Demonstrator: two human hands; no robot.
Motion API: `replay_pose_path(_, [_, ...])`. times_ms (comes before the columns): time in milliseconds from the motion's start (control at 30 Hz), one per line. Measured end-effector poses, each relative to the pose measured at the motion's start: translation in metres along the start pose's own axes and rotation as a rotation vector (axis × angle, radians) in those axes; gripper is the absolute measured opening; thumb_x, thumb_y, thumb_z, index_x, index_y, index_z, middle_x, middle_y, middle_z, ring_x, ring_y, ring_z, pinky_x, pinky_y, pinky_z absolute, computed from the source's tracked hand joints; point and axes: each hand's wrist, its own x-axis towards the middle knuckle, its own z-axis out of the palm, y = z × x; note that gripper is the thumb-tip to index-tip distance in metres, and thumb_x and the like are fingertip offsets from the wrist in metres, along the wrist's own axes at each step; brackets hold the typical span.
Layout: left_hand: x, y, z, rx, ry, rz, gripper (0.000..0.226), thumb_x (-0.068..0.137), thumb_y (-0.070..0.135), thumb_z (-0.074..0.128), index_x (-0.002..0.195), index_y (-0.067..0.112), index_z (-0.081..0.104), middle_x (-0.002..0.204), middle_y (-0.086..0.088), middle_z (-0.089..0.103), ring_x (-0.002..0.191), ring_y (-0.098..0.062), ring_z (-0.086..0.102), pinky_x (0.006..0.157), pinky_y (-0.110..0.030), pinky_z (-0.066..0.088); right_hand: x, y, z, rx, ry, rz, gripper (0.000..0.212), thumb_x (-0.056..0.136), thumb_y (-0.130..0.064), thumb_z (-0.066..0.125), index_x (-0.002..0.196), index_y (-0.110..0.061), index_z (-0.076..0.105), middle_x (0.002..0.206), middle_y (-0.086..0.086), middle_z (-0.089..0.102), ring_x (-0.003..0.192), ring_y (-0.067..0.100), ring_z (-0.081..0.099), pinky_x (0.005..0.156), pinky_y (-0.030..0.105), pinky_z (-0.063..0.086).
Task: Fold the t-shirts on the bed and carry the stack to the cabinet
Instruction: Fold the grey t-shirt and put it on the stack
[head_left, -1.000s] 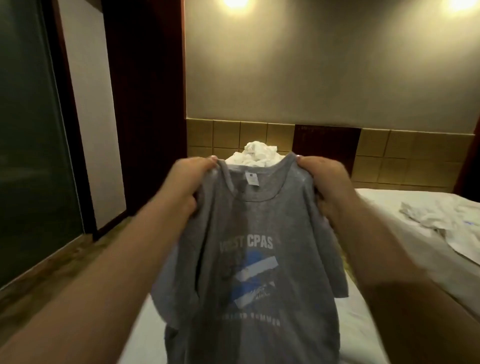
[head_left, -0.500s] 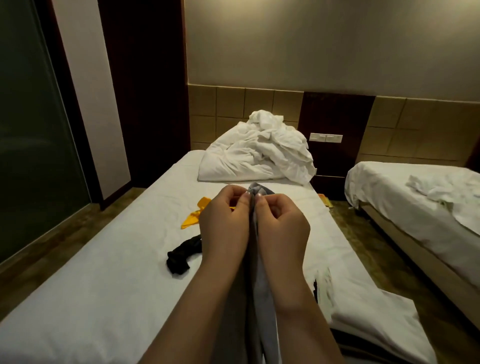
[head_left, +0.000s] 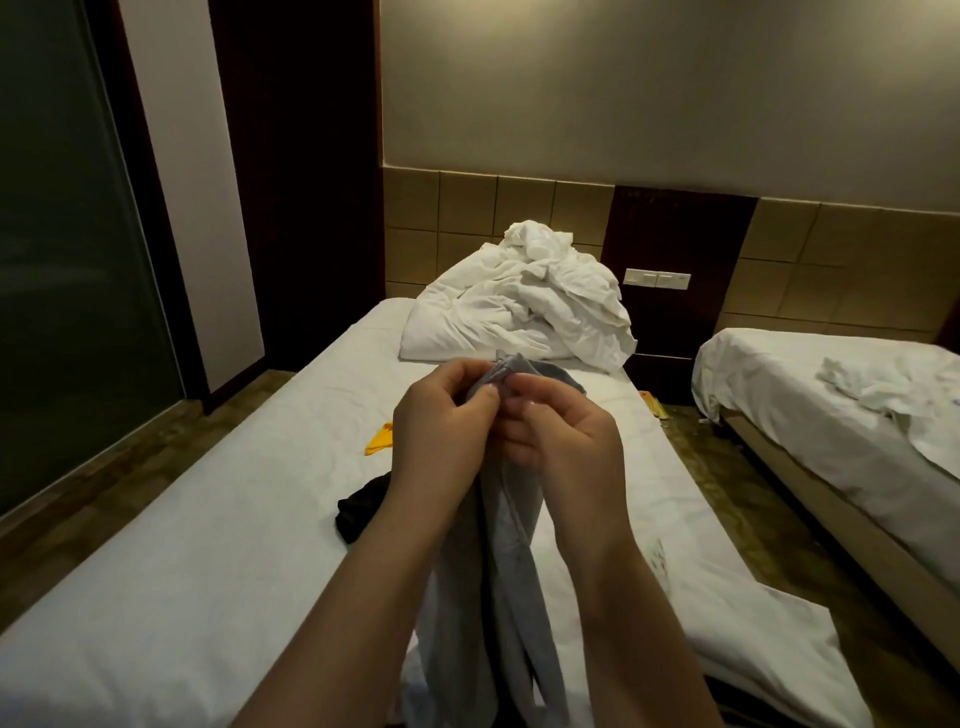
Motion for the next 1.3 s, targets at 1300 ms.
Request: replay_pose_path(1300, [0.079,0.044,-0.016,0.222,-0.361,0.089,0.022,0.076,0.033,0.072,0.074,0.012,0.066,0.087,-0.004,0.062,0.089,-0.02,0.059,0.085,-0.039,0.05,0.142,-0.15,-0.027,-0.719,-0.125,-0.464,0.024,0.087,-0.031,0.062,0.091,-0.009,0.071,0.086,0.004,0.064,0.081,0.013,0.056,0.079,0.029,0.044])
